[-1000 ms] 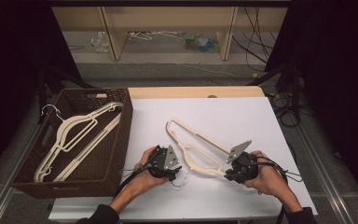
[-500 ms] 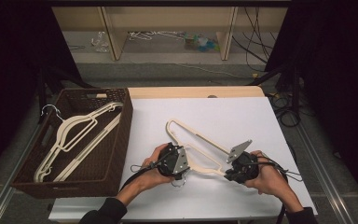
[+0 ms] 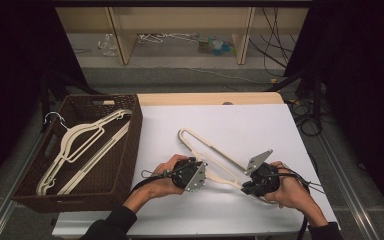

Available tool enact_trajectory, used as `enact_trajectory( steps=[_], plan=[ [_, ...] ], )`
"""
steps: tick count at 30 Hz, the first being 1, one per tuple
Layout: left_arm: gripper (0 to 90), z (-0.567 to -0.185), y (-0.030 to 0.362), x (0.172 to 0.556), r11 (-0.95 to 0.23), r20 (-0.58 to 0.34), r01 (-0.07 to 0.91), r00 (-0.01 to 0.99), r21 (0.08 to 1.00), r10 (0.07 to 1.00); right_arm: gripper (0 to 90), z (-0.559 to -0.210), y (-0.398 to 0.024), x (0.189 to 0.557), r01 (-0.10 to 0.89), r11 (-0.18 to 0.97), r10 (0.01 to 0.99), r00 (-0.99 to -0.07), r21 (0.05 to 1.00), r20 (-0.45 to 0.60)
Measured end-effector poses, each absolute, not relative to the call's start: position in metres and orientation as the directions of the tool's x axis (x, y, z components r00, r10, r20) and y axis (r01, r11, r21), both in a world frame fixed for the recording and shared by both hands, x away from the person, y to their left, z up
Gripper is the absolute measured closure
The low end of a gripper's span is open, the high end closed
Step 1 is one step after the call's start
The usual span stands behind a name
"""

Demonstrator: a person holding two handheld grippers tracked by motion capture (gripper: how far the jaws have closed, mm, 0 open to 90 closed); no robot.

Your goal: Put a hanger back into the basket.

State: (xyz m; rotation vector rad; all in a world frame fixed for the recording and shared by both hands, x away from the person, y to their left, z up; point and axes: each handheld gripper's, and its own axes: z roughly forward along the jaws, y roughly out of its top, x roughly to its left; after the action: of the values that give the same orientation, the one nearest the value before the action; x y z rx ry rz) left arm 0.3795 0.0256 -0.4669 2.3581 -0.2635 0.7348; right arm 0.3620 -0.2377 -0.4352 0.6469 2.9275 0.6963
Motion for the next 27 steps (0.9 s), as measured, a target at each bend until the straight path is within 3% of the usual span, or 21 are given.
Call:
enact_trajectory(
  steps=[7, 11, 18, 23, 27],
  plan=[
    [68.7, -0.459, 0.022, 0.376, -0.780, 0.595, -0.423, 0.799, 0.460, -0.083, 79.2, -0.434, -0.241, 0.361, 0.394, 0.802, 0.422, -0.906, 0.448, 0.040],
    [72.1, -0.450, 0.021, 0.374, -0.787, 0.615, -0.453, 0.779, 0.419, -0.121, 65.7, -0.423, -0.245, 0.358, 0.416, 0.766, 0.467, -0.884, 0.490, 0.021],
    [78.4, -0.429, 0.020, 0.368, -0.776, 0.631, -0.456, 0.770, 0.436, -0.097, 45.5, -0.389, -0.252, 0.348, 0.396, 0.685, 0.520, -0.854, 0.612, -0.028],
    [83.2, -0.411, 0.019, 0.365, -0.779, 0.638, -0.444, 0.767, 0.443, -0.075, 41.1, -0.380, -0.254, 0.343, 0.372, 0.636, 0.539, -0.841, 0.676, -0.044],
    [85.2, -0.394, 0.023, 0.366, -0.793, 0.604, -0.355, 0.797, 0.495, 0.020, 39.4, -0.368, -0.261, 0.340, 0.360, 0.568, 0.590, -0.805, 0.740, -0.061]
  ],
)
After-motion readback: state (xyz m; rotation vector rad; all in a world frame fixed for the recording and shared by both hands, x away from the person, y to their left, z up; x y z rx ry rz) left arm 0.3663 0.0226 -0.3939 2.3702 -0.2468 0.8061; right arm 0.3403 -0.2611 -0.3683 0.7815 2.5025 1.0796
